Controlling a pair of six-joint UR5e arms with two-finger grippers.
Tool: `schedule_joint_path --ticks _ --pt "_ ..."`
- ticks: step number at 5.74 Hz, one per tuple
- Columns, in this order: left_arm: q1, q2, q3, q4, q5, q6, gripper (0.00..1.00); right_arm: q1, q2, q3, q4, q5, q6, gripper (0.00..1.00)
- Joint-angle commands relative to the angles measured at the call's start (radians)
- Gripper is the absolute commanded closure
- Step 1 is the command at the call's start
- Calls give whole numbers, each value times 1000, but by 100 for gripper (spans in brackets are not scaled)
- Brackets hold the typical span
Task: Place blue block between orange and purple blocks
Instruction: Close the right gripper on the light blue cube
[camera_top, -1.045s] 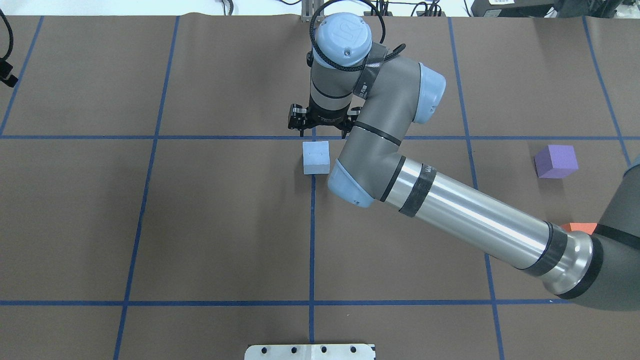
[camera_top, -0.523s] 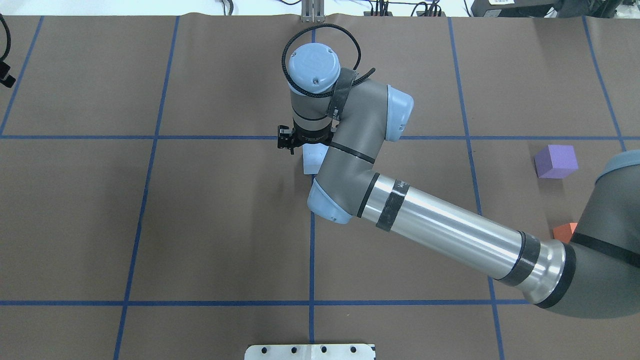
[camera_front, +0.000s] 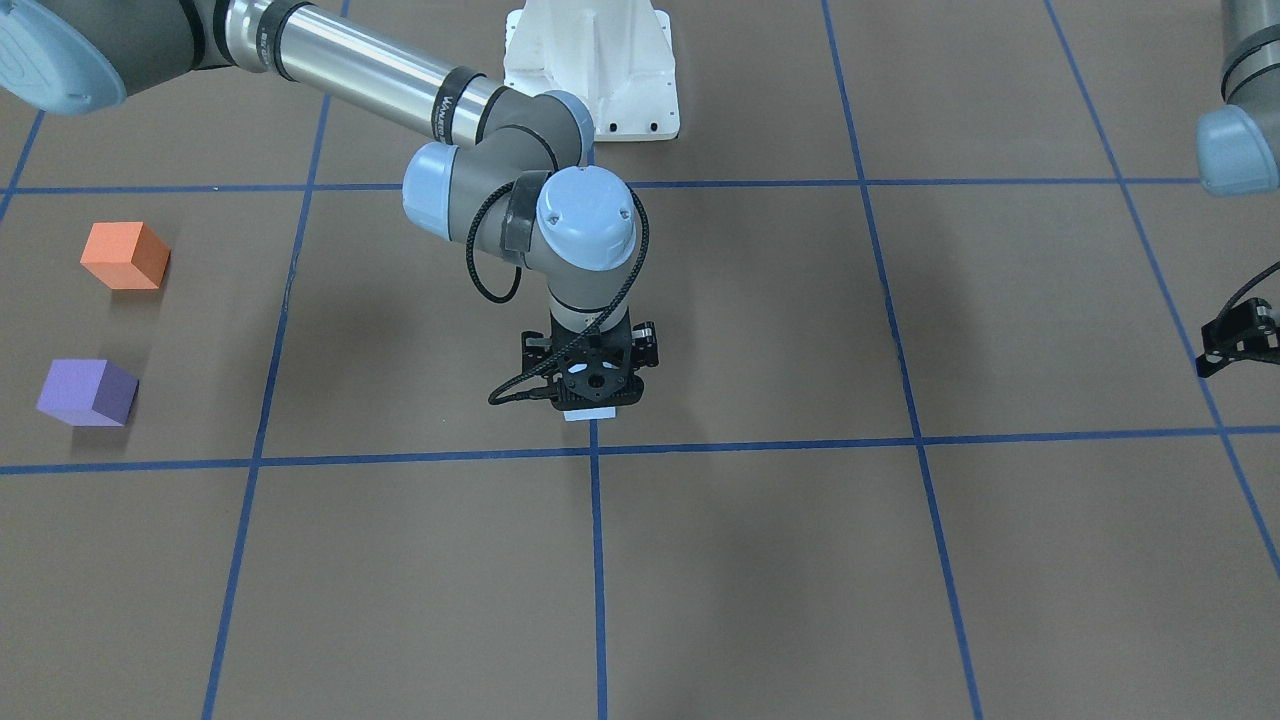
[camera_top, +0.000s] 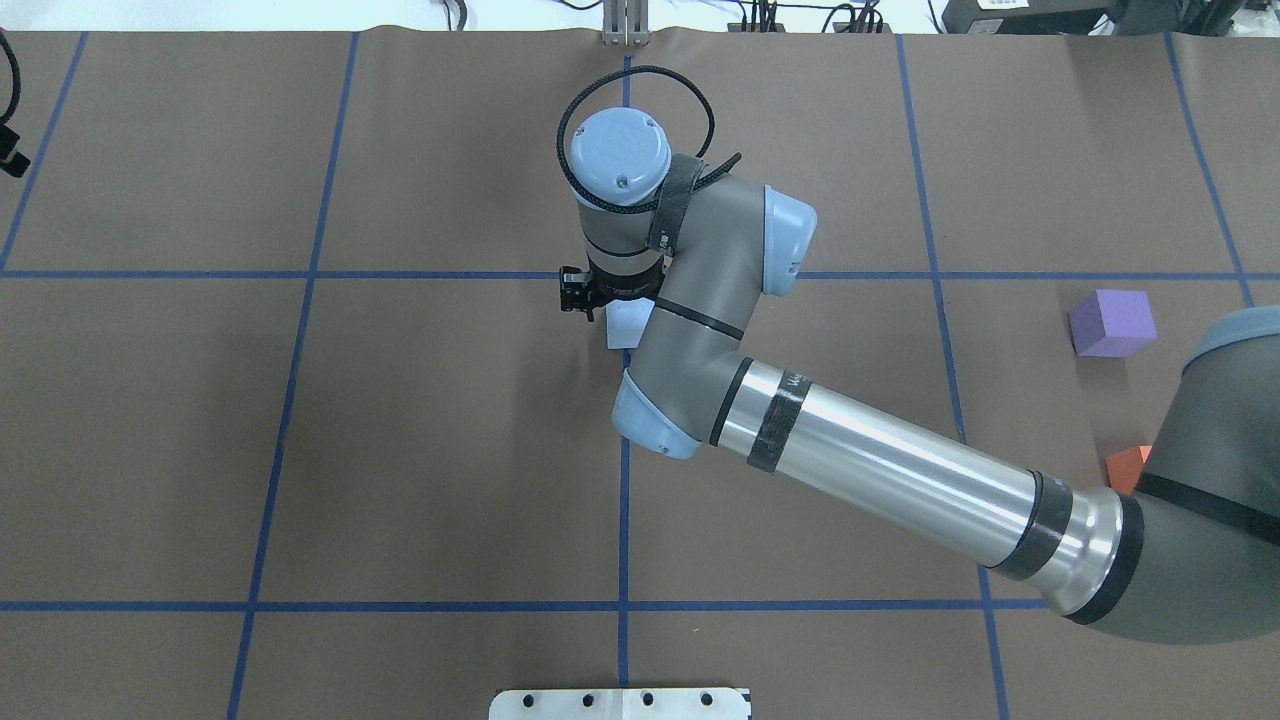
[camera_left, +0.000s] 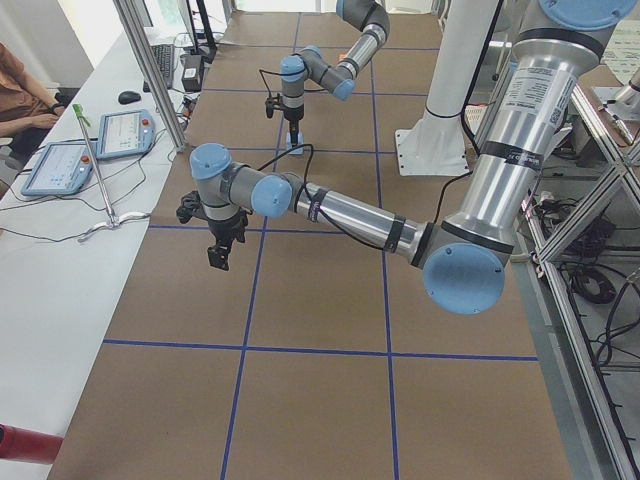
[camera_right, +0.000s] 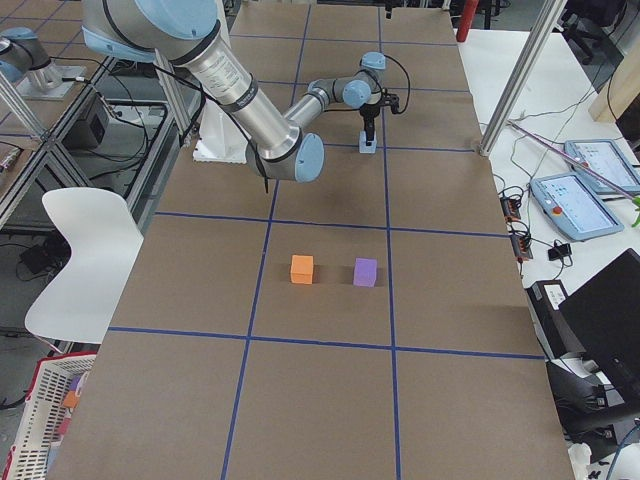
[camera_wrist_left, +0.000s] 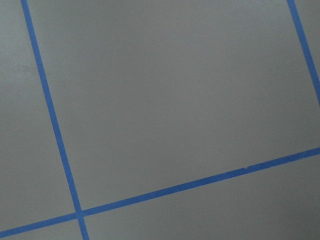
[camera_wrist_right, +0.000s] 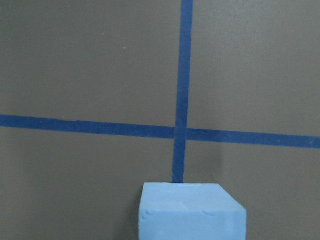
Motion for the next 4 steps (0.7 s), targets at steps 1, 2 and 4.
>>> schedule_joint_path --ticks 1,2,4 --pt "0 9 -4 0 -2 0 0 0 -10 0 2 -3 -9 0" --pt "2 9 -4 0 0 0 0 -3 -8 0 3 -3 -10 2" --pt "2 9 -3 0 0 0 0 -5 -5 0 9 -3 -7 11"
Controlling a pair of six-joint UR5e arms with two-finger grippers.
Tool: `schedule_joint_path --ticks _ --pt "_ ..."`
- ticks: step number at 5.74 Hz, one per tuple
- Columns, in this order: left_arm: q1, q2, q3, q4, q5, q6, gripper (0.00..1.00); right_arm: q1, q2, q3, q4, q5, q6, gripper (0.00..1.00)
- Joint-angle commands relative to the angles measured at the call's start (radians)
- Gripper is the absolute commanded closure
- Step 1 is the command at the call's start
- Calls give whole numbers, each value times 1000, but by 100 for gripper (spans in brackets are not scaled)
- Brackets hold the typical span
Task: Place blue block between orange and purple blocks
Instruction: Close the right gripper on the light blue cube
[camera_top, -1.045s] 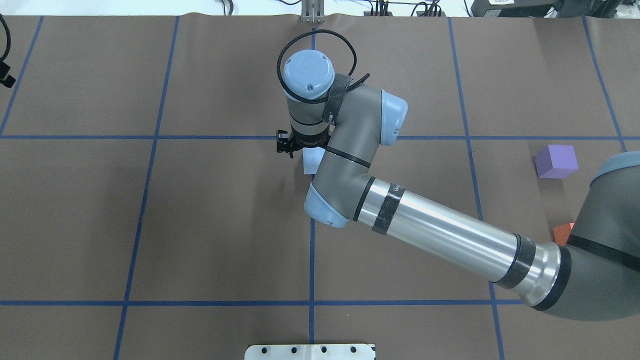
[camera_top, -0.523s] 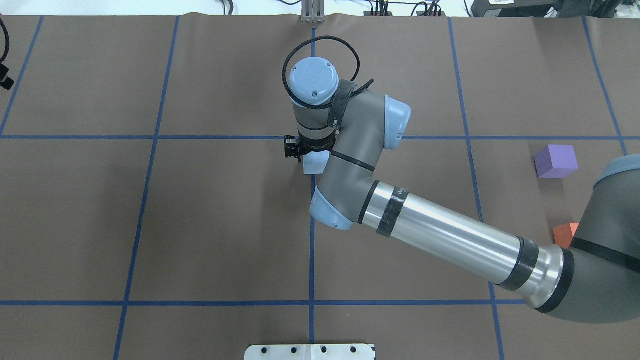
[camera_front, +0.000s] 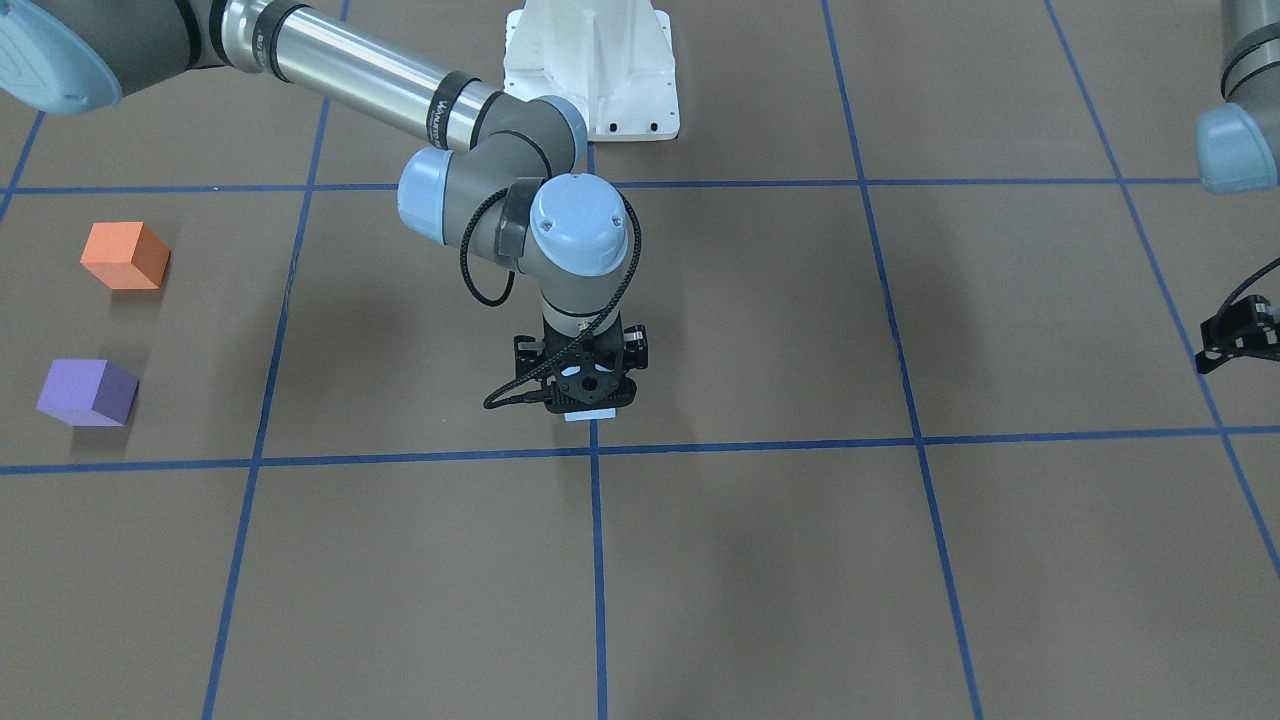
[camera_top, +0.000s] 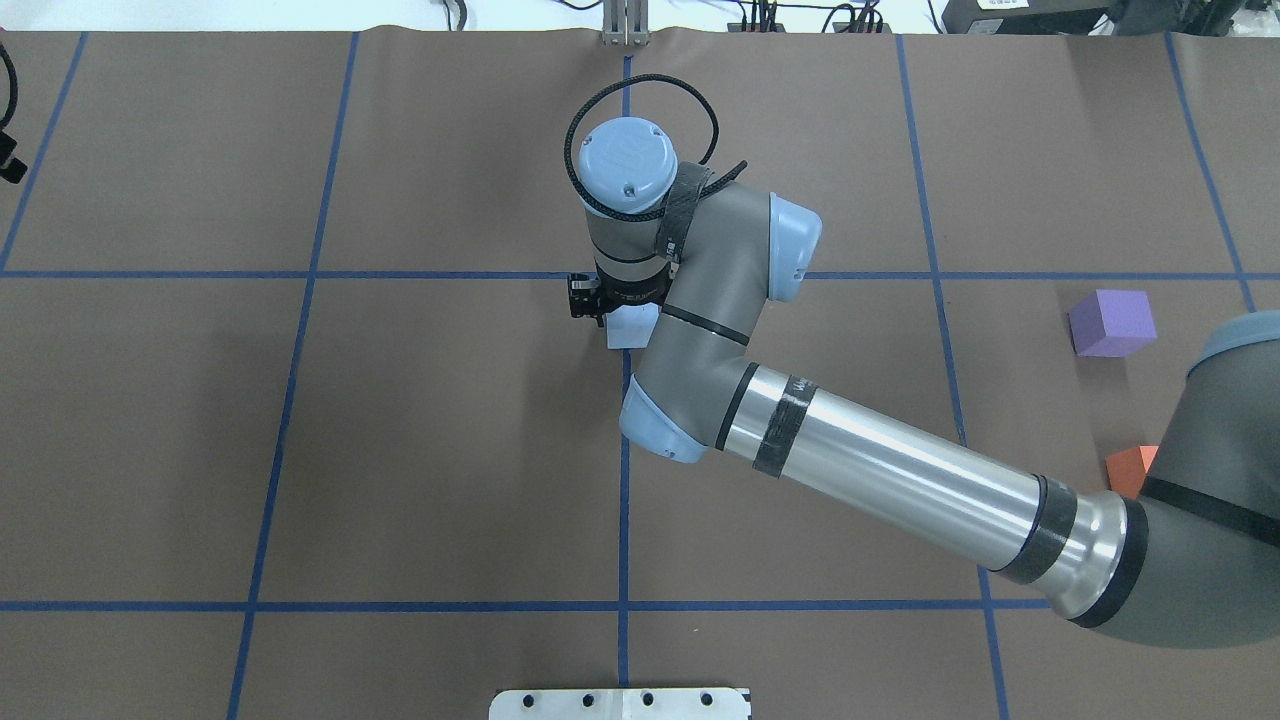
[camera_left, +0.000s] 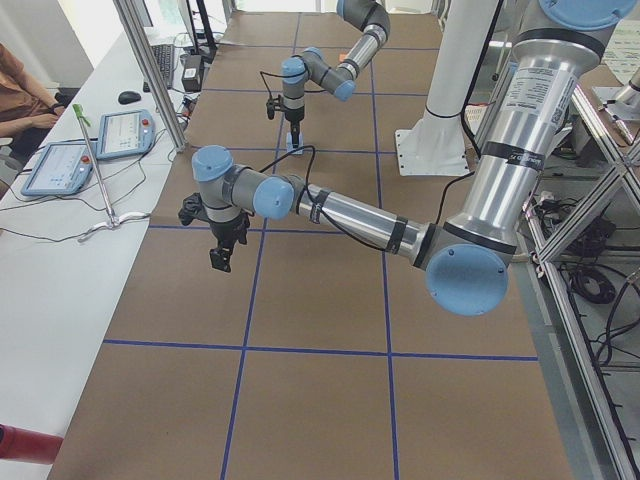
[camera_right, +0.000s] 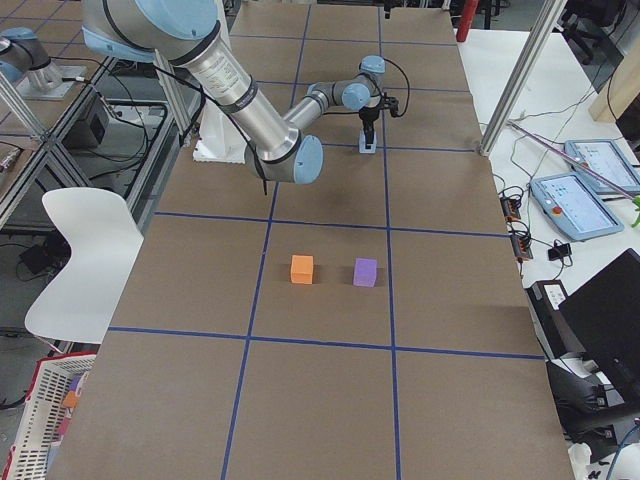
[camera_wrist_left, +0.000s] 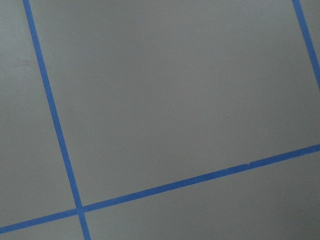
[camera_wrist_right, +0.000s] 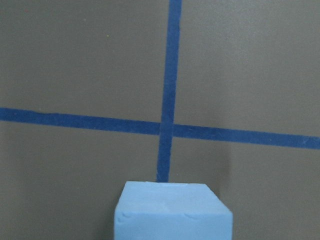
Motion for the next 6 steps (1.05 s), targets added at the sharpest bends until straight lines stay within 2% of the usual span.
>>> schedule_joint_path --ticks 1,3,4,5,6 --pt "2 0 0 0 0 0 0 -1 0 0 3 0 1 13" --pt "0 2 -2 0 -3 0 0 -1 0 0 4 0 2 54" --pt "-1 2 -2 0 -6 0 0 2 6 15 6 5 -1 94" --pt "-1 2 -2 0 -6 0 0 22 2 75 -8 23 1 100" --pt "-1 2 -2 0 -6 0 0 66 -7 151 -85 75 2 100"
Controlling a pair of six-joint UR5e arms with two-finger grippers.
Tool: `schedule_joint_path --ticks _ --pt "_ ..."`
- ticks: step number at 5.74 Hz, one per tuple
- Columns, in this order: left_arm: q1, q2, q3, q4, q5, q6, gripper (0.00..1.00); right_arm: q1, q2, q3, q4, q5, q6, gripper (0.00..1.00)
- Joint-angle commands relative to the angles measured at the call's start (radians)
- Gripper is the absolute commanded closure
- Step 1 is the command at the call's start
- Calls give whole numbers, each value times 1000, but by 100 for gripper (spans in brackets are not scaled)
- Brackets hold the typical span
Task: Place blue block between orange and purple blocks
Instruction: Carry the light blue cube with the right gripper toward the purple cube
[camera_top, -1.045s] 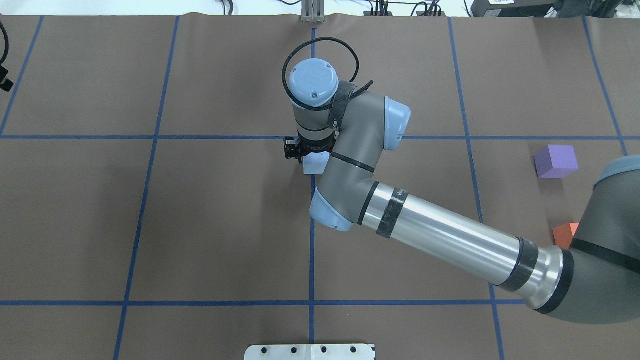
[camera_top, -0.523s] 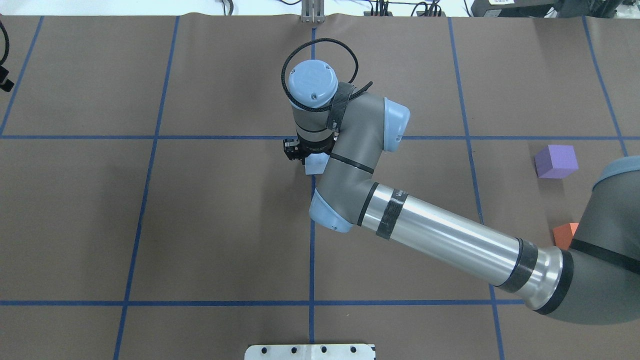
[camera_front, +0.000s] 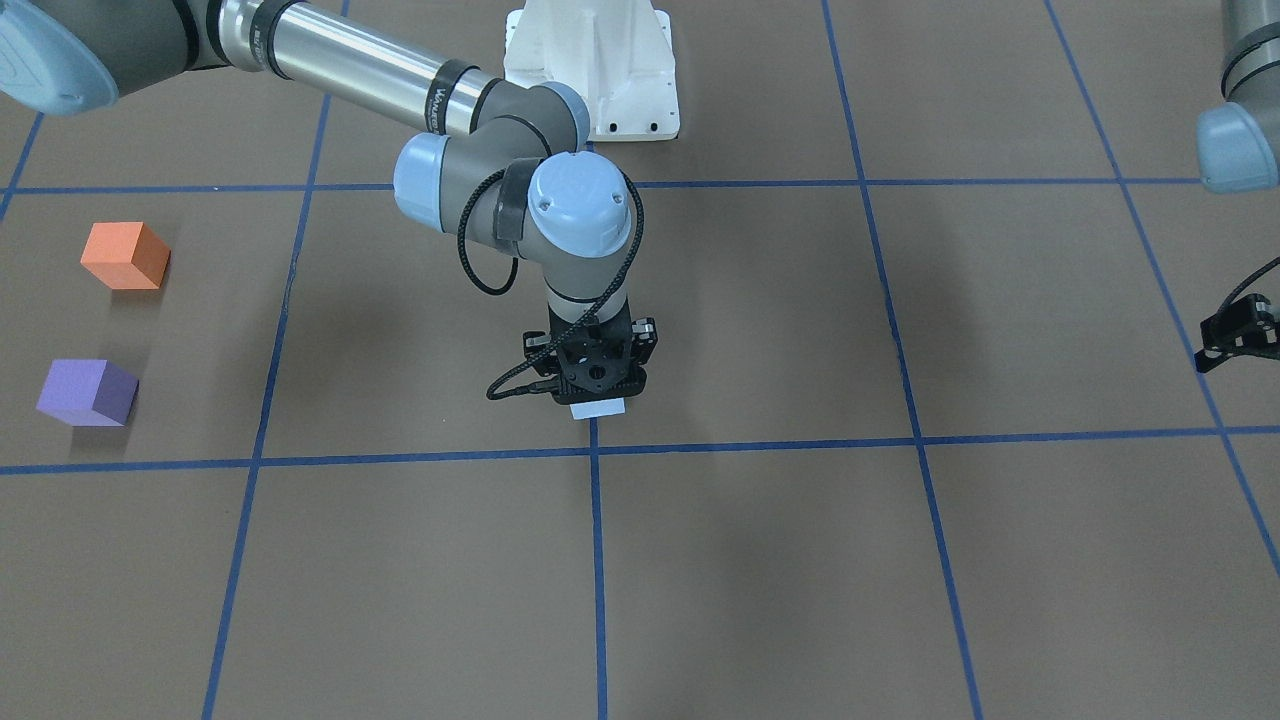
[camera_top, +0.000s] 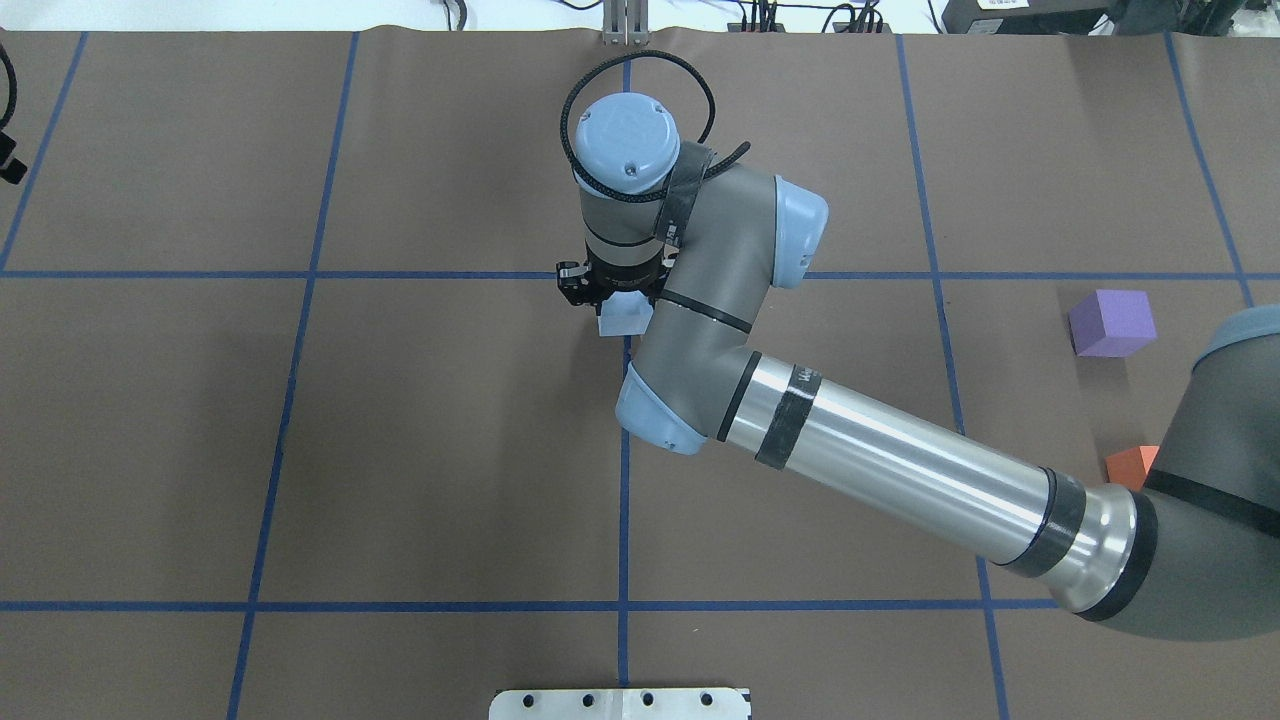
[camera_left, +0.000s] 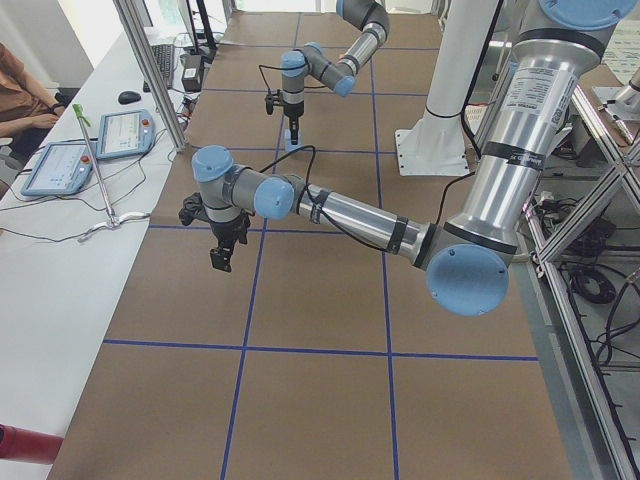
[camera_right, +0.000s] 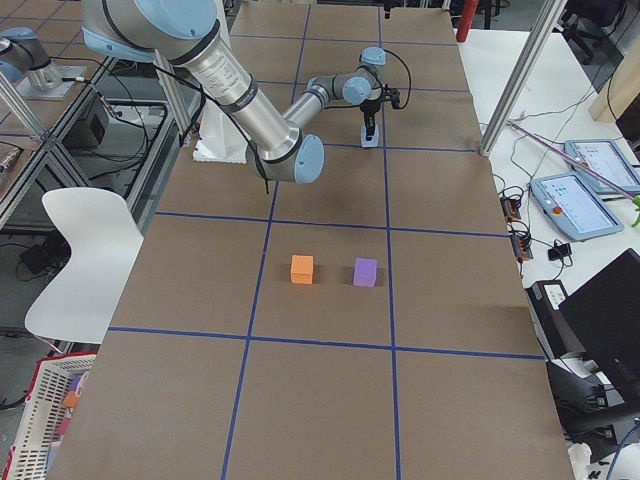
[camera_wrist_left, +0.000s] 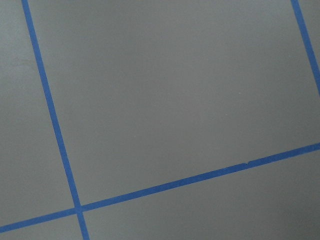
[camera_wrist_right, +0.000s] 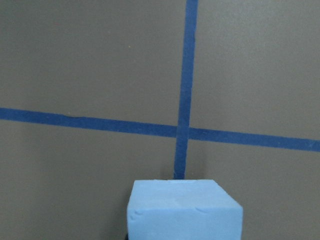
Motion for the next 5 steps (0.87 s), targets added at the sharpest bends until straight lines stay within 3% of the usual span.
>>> schedule_joint_path --ticks 1,2,3,5 --pt "0 0 0 0 0 0 0 63 -39 220 -217 48 -3 100" --pt "1 0 0 0 0 0 0 97 -149 413 -309 48 -6 100" --pt "0 0 0 0 0 0 0 132 -262 538 -348 50 -37 100" --pt "0 2 -2 0 0 0 0 221 -312 657 -552 50 -205 100"
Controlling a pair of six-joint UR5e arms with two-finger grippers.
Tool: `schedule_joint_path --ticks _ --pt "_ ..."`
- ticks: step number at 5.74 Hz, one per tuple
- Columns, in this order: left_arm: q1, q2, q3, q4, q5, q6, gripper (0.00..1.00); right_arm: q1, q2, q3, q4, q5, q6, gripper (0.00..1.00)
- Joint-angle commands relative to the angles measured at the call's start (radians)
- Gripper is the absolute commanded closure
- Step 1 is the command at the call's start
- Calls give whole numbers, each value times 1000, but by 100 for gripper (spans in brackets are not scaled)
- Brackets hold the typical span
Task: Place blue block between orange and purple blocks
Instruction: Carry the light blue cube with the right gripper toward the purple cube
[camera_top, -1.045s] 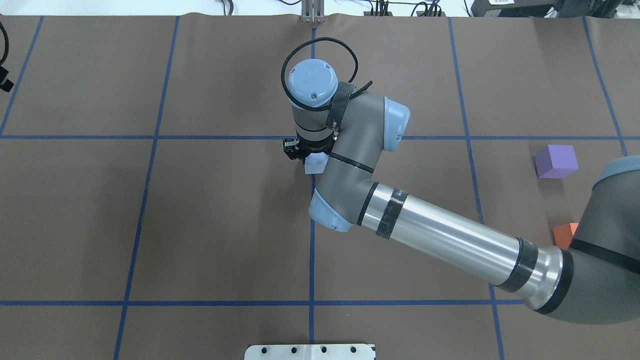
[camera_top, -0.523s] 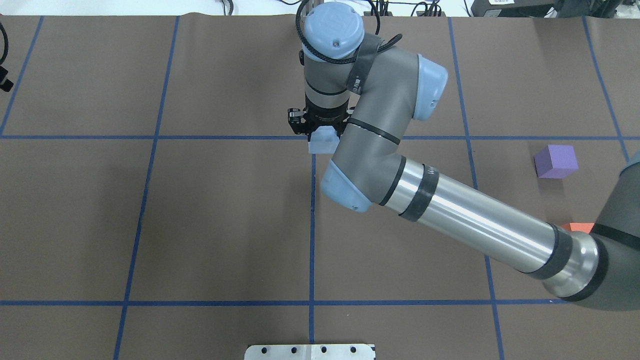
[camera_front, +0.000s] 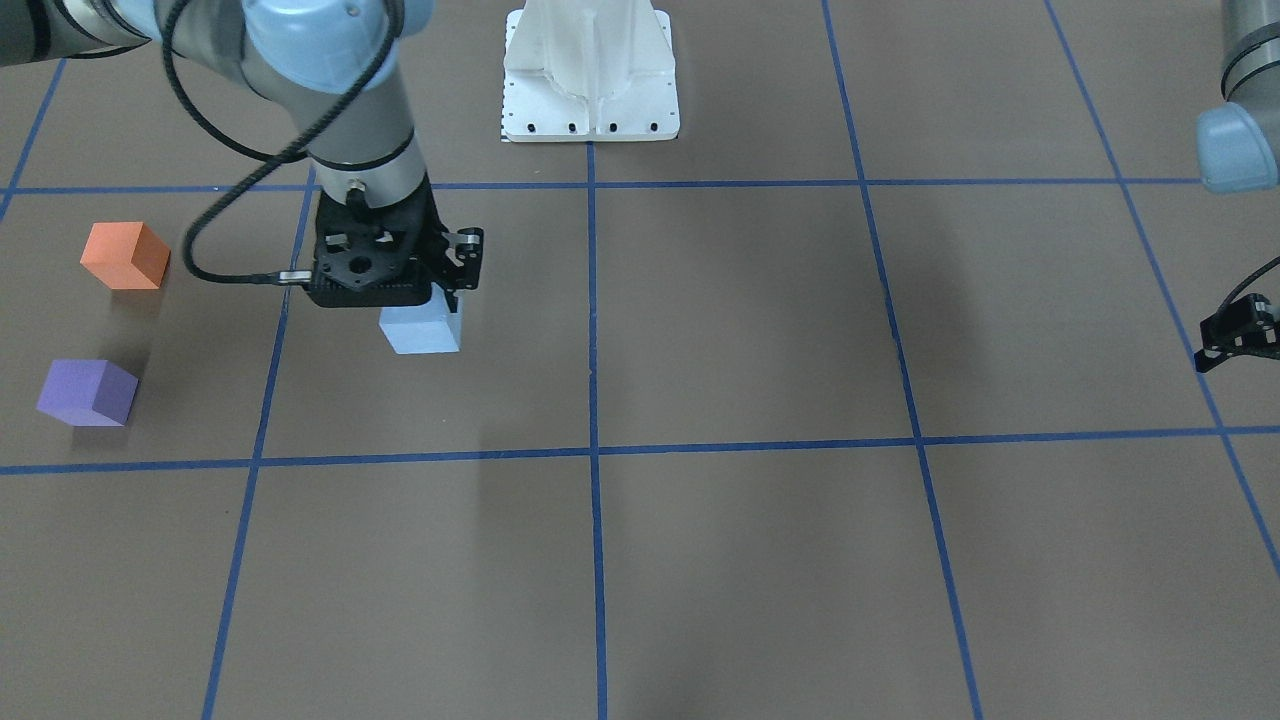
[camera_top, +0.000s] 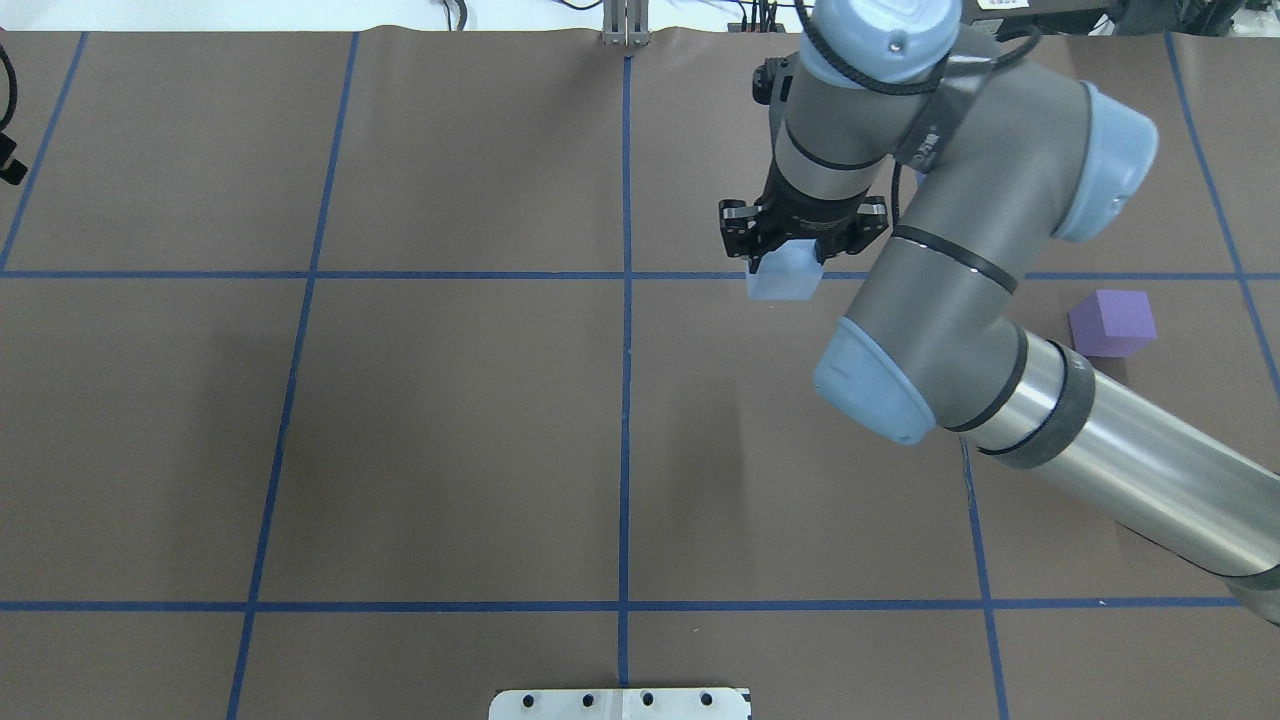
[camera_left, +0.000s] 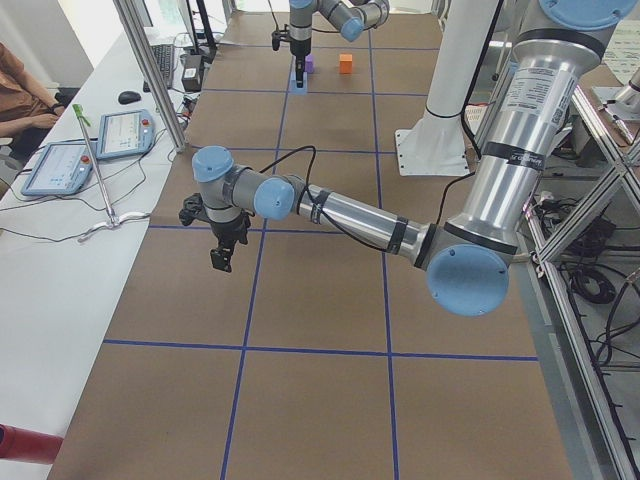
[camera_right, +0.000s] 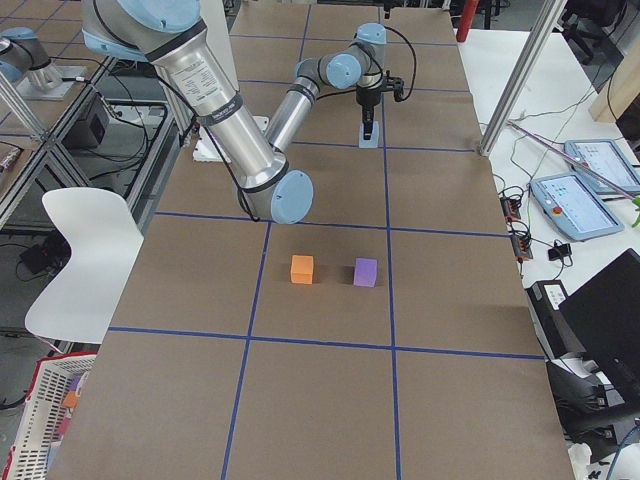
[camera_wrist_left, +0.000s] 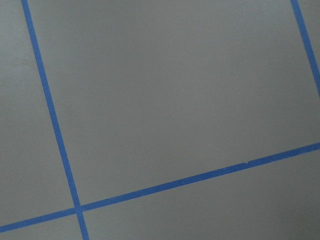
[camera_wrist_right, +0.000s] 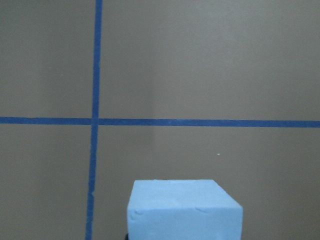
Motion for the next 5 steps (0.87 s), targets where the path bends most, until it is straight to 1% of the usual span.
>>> schedule_joint_path --ticks 1,3,5 --pt "-1 0 -1 0 0 0 0 57 -108 121 -103 2 -132 100" --pt "1 -1 -1 0 -2 -2 0 126 -236 137 -94 41 -272 100" --pt "1 -1 -3 0 -2 -2 0 157 -342 149 -91 42 -370 100"
